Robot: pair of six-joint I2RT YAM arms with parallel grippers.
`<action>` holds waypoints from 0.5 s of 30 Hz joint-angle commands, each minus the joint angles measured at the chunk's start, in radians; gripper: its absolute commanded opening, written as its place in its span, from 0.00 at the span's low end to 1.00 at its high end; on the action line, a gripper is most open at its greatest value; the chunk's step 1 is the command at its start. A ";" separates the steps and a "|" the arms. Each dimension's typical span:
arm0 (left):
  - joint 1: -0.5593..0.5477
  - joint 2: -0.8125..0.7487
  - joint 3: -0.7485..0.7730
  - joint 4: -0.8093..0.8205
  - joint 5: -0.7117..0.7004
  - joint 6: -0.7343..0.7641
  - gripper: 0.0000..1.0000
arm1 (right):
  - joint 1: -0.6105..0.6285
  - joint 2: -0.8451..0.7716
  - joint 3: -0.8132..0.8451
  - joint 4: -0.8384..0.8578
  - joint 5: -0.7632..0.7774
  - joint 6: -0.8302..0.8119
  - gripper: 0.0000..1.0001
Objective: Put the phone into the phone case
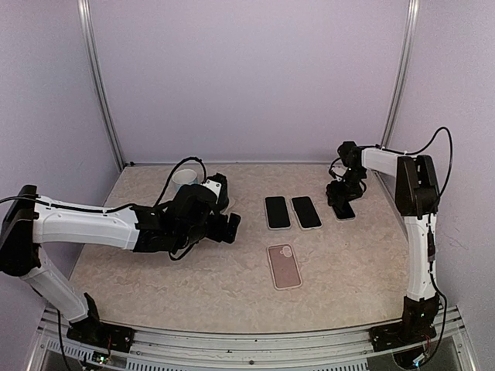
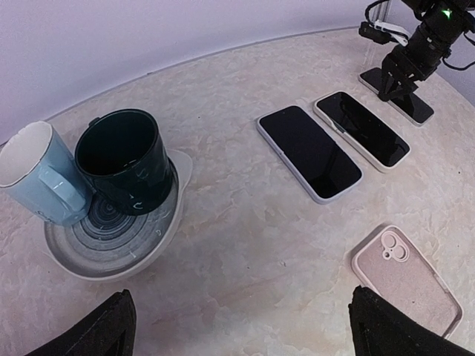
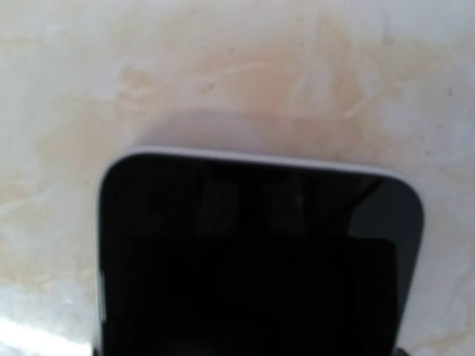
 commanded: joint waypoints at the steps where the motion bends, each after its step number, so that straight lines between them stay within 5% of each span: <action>1: -0.005 -0.015 -0.018 0.023 0.018 0.036 0.99 | -0.010 0.023 -0.098 -0.071 -0.005 -0.002 0.68; 9: -0.032 0.131 0.034 -0.067 0.216 0.131 0.95 | 0.009 -0.141 -0.201 0.051 -0.017 0.031 0.61; 15: -0.086 0.277 0.095 -0.094 0.339 0.192 0.77 | 0.014 -0.292 -0.390 0.198 -0.038 0.071 0.60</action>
